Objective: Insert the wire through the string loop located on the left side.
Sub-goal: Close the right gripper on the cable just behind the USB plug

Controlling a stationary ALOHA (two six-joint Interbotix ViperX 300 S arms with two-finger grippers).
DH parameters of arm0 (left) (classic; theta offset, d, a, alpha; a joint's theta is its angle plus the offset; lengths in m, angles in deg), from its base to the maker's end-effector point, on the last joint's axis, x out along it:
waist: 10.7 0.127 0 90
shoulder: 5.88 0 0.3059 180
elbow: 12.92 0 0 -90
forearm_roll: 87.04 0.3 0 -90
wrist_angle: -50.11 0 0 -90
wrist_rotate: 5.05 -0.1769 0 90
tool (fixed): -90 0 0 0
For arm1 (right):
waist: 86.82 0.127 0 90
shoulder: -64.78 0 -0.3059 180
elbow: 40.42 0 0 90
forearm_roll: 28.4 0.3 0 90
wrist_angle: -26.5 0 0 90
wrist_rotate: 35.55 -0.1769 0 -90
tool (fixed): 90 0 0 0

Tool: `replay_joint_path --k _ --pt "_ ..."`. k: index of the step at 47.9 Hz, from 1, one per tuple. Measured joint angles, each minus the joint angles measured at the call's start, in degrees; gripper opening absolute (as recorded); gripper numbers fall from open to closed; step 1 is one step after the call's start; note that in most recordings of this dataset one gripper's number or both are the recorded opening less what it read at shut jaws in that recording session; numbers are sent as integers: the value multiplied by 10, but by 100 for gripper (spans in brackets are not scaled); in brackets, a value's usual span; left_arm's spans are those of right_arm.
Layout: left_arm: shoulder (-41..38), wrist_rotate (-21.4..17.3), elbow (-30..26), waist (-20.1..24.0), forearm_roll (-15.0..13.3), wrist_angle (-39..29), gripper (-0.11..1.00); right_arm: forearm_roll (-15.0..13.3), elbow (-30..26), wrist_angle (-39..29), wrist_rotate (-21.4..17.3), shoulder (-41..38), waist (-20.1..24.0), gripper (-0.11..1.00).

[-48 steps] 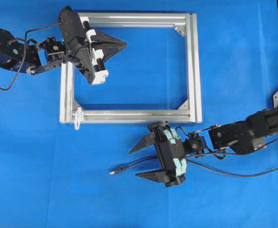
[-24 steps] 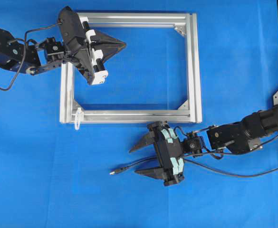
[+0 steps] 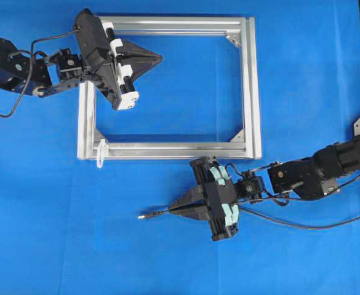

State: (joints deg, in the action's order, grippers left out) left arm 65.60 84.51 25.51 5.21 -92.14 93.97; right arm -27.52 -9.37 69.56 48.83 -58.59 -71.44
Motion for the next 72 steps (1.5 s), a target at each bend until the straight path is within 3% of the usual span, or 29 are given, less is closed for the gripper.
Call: replay_joint_path --k 15,33,72 --pt "2 -1 2 0 0 0 0 0 -3 -13 -2 25 -1 -10" --pt "2 4 2 -1 0 -4 0 0 -3 -121 2 126 -1 -10" --pt "2 5 3 -1 0 -5 0 0 -3 -126 2 126 0 -10"
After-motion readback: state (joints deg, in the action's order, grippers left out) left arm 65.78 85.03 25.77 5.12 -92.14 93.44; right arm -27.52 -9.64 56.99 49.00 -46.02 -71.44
